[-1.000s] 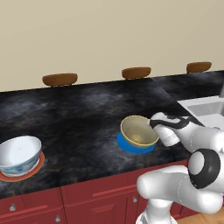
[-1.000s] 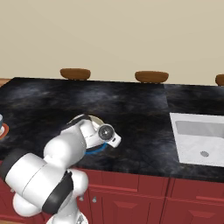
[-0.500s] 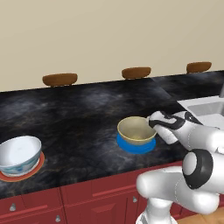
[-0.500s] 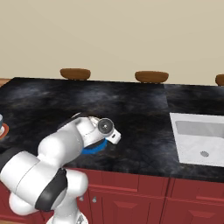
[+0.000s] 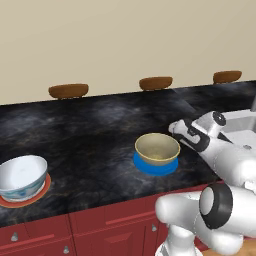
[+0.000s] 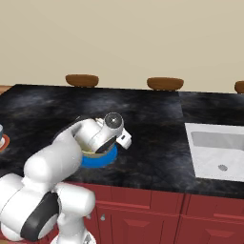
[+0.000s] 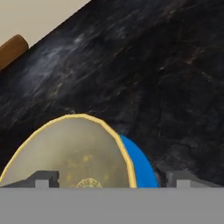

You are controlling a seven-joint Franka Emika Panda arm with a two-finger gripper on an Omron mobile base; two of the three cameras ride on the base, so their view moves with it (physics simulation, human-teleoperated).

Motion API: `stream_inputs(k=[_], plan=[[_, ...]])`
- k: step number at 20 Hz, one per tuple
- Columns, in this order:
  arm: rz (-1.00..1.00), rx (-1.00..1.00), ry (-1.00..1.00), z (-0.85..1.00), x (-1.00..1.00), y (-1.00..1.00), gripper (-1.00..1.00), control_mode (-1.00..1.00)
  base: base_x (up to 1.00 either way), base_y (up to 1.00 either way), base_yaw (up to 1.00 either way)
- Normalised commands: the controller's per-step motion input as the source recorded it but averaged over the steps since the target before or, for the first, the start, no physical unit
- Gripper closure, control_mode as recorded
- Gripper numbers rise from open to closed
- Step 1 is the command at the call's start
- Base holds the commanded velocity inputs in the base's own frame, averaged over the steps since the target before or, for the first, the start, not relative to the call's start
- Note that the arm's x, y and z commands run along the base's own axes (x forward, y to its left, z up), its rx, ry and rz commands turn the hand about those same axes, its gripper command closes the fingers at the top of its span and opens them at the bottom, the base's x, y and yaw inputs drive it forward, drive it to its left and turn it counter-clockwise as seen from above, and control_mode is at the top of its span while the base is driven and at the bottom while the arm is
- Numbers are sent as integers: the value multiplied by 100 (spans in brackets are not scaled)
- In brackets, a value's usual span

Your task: Move the bowls from the cabinet to the plates on the dining table.

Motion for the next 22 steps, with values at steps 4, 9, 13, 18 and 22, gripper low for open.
stream_inputs(k=[4, 9, 13, 18, 22], plan=[[4, 3, -21, 16, -76, -20, -100, -100, 0, 0, 0], [3, 5, -33, 19, -81, -13, -100, -100, 0, 0, 0], [4, 1, -27, 57, -74, 3, -100, -100, 0, 0, 0], [8, 0, -20, 69, -72, 5, -100, -100, 0, 0, 0], [7, 0, -20, 72, -75, 3, -100, -100, 0, 0, 0]])
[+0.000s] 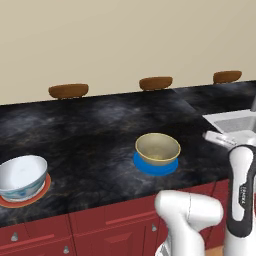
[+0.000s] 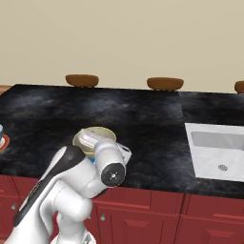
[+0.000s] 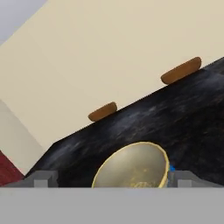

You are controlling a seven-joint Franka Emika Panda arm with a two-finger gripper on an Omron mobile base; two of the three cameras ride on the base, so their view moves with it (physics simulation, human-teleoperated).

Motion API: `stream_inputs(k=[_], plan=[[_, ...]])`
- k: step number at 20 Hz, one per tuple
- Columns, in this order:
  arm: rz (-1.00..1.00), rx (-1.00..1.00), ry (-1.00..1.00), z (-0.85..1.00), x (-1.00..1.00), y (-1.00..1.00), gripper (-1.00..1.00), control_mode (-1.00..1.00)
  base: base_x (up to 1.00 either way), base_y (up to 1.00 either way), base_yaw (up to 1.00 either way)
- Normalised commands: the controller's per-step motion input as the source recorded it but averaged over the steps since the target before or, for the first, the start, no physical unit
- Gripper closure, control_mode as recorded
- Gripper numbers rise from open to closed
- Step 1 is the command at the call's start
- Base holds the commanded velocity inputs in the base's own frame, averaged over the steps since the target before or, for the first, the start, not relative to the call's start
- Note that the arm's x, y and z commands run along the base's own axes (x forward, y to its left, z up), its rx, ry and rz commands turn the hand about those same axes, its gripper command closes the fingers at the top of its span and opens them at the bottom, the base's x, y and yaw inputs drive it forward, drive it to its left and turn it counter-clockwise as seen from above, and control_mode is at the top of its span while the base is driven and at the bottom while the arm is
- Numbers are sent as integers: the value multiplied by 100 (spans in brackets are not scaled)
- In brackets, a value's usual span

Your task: Move the bowls from the cabinet to the plates on the dining table.

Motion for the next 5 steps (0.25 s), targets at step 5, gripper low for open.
stream_inputs(k=[5], plan=[[9, 0, -18, 77, -73, 3, -100, -100, 0, 0, 0]])
